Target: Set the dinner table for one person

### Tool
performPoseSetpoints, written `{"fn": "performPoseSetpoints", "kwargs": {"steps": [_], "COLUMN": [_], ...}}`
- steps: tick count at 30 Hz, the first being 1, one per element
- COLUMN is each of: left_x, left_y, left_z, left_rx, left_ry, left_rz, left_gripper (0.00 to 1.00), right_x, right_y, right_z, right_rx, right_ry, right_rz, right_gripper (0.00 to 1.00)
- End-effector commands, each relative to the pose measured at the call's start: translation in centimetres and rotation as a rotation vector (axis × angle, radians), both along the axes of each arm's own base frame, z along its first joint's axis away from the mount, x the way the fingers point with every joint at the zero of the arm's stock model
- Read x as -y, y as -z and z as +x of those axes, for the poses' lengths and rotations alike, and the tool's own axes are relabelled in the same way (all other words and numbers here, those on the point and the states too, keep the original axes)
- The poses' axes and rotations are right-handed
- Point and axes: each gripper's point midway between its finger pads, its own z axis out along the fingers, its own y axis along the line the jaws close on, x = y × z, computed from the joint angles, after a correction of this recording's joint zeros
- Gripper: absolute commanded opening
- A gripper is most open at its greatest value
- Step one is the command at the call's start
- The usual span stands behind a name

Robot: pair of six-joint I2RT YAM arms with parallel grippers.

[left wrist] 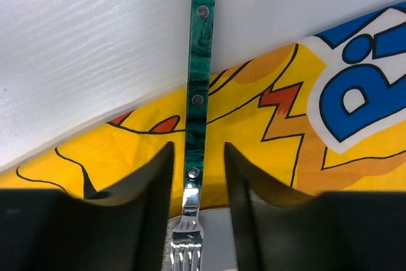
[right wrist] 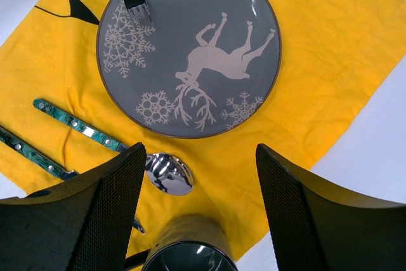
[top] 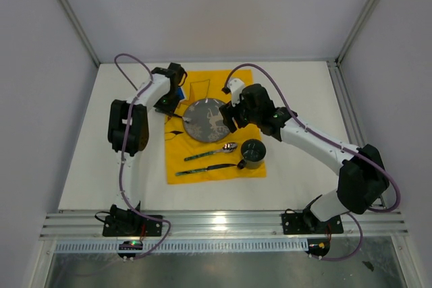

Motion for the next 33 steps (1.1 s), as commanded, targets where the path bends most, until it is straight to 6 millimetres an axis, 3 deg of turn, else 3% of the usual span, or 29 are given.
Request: {"fn": "performPoseSetpoints", "kwargs": {"steps": [1,4,13,29,32,33], "left_x": [-0.9,-0.8,-1.2,-1.0,-1.0,-1.0], "left_y": [-1.0,-1.0,-0.9,0.9,0.9,0.9], "left_z": [0.7,0.8,0.5,0.1,0.2,0.1], "left_rx": [0.024,0.023,0.005,-0.038,-0.036,-0.037], "left_ry": [-0.004,-0.001,-0.005,0.001,0.004,0.007], "left_rz": [0.034,0.027,0.022,0.01,0.01,0.011], "left_gripper": [0.31,0.27,0.43,0.4,0.31,0.2], "right_x": [-0.2,-0.2,0.0,0.1,0.1,0.1], "right_y": [-0.8,-0.8,-0.6,-0.5,-0.4,-0.4], "right_z": [0.8,0.9,1.1,1.3,1.3,1.3], "right_rx": [0.032,0.031,0.033,0.037,0.035,0.034], "right_ry": [0.008,0.008,0.02,0.031,0.032,0.032], "right_rz": [0.009,0.008,-0.006,-0.014,-0.014,-0.015], "right_gripper": [0.74,0.74,0.74,0.74,0.74,0.74]}}
